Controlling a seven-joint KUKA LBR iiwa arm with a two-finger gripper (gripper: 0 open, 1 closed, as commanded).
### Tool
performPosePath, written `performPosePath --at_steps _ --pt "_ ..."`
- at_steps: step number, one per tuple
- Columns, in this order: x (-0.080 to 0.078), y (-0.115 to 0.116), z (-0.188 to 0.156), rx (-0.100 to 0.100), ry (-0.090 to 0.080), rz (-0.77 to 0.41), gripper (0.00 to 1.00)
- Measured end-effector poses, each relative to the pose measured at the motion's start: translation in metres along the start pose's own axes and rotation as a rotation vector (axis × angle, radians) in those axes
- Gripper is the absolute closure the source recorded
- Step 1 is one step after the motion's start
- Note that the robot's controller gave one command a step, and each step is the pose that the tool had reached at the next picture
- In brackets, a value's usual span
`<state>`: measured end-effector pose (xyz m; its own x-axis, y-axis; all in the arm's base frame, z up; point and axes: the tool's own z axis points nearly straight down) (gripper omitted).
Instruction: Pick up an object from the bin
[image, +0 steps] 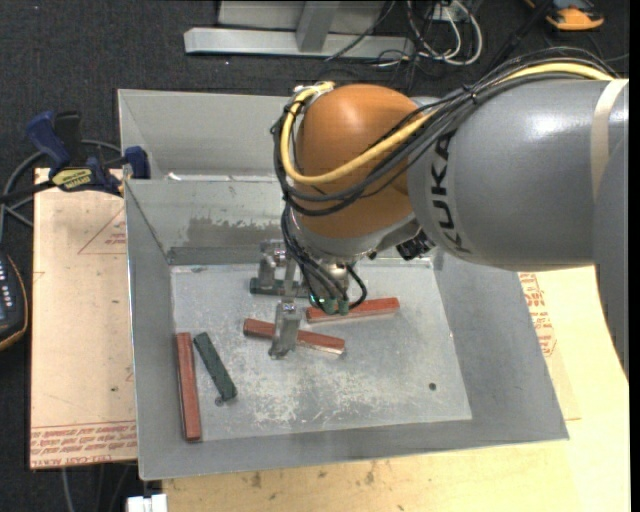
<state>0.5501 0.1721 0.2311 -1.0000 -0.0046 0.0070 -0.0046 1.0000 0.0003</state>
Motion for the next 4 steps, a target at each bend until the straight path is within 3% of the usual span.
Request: performPosePath --at_steps 1,2,3,4 --pt "-0.026 -0.047 0.101 0.002 -0.002 0.018 0.0" --pt "-0.032 -0.084 0.163 0.0 -0.002 0.137 0.0" --pt "-0.034 -0.082 0.159 -0.003 -0.009 0.136 1.0" --pt "-0.042 -0.078 0.034 -0.004 -0.018 0.181 1.0"
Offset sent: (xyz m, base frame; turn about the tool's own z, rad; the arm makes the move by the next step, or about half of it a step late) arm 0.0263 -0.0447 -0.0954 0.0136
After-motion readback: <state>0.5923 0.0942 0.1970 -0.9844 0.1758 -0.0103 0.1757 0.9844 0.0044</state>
